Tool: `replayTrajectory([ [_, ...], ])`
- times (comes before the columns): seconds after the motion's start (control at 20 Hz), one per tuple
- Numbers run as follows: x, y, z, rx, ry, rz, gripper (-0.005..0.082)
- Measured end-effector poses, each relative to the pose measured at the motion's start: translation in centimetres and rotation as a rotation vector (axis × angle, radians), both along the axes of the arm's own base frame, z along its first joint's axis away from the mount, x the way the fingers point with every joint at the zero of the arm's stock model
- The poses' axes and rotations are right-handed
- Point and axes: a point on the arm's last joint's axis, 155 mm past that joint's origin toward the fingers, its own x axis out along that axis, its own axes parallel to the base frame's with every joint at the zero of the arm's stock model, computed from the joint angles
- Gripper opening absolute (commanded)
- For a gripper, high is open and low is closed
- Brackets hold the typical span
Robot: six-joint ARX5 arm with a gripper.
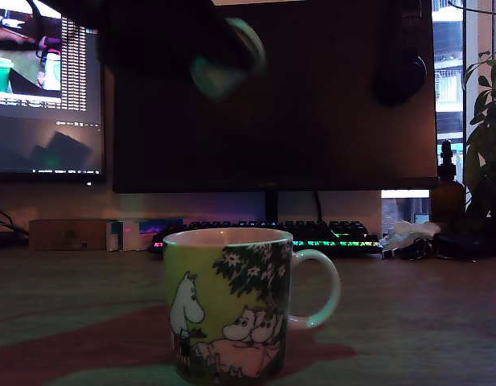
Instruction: Pick up the coffee capsules on the table and drop them inside the coffee cup
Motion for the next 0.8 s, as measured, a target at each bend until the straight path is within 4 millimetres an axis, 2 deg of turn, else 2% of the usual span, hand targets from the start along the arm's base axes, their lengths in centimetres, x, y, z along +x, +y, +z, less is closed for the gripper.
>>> replayTrajectory([
  [0.35,0.3,-0.6,-2.8,0.049,0.042,-0.005,0.0228],
  [0.6,-0.8,0.7,-6.5,0.099,0.089,-0.003,0.0228],
  [0.8,-0.9,0.5,-6.5,0.095,0.092,-0.004,0.0228],
])
